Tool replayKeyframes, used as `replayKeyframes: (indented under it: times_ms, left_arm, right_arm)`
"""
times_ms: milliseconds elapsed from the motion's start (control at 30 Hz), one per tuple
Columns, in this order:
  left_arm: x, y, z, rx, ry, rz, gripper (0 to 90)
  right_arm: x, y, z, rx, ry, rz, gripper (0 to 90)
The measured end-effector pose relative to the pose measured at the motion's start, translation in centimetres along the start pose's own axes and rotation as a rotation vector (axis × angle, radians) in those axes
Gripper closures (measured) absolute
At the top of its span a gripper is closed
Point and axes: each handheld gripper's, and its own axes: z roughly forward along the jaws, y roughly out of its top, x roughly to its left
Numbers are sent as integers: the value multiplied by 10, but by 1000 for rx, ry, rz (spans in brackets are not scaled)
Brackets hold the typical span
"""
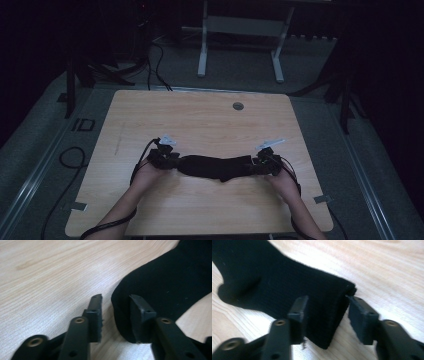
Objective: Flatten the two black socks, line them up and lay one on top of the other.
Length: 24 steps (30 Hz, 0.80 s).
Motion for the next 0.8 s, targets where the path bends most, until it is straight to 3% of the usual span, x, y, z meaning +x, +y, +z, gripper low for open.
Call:
replayKeyframes:
  times_ms: [67,200,233,333,433,700,800]
  left_arm:
    - [1,0,-3,-19,-8,-3,560]
    - [1,0,-11,-74,5,-30,392]
    - [1,0,-14,-89,-19,-31,375]
    - [-2,0,-18,-115,-22,-42,236]
    - [-8,-1,-21,-136,-15,-35,147]
    - [-15,-10,-25,-157,-1,-1,143]
    - [-13,-15,-25,-170,7,-9,135]
  right_arm:
    - [-3,1,-5,-21,0,17,408]
    - [-8,4,-12,-50,-1,45,301]
    - [-9,4,-14,-58,11,50,262]
    - [-8,6,-16,-65,36,32,170]
    - [-6,7,-16,-74,37,25,157]
    - [0,8,-13,-88,14,-36,131]
    - [0,8,-12,-87,15,-44,131]
